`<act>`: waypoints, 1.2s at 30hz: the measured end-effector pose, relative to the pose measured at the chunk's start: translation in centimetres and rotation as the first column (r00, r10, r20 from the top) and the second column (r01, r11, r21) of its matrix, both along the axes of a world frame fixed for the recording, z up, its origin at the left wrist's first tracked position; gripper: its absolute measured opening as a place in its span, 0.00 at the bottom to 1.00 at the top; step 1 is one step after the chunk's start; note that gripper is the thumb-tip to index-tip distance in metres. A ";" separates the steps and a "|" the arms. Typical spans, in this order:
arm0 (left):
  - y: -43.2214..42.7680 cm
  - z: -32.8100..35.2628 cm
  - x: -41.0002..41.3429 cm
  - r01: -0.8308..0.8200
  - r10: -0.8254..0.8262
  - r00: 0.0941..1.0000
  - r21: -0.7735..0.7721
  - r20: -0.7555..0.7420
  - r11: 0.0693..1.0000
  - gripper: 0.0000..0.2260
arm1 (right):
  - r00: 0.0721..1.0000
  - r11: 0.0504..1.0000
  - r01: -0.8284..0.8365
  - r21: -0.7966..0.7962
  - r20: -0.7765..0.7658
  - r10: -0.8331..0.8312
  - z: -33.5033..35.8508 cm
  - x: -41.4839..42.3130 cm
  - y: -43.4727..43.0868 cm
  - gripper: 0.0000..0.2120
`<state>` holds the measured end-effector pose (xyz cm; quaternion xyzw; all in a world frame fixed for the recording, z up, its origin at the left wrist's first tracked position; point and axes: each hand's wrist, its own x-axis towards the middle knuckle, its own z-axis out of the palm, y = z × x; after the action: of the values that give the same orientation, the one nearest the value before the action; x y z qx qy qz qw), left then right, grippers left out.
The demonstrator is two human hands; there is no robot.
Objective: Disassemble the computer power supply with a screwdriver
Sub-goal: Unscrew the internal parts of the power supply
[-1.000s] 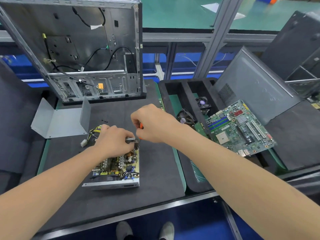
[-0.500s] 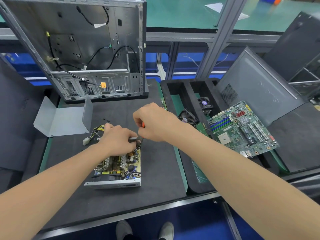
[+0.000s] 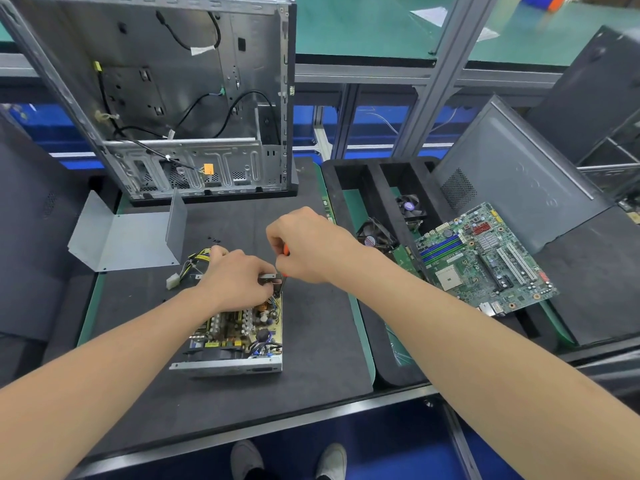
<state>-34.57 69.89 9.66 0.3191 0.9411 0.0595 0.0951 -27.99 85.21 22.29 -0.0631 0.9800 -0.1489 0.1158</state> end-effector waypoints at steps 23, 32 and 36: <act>-0.1 -0.3 -0.1 0.006 -0.006 1.000 0.019 -0.009 1.000 0.11 | 1.000 1.000 0.007 -0.003 0.013 -0.007 -0.1 -0.1 0.1 0.08; 0.1 0.3 0.1 0.014 -0.014 1.000 -0.025 0.006 1.000 0.12 | 1.000 1.000 0.015 0.003 -0.004 -0.015 0.4 -0.2 0.3 0.05; 0.0 0.2 0.1 0.012 -0.012 1.000 -0.015 0.015 1.000 0.11 | 1.000 1.000 0.026 0.000 -0.001 -0.026 -0.2 -0.2 0.1 0.05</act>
<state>-34.52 69.92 9.84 0.3237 0.9388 0.0542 0.1047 -28.21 85.32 22.07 -0.0504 0.9808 -0.1504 0.1132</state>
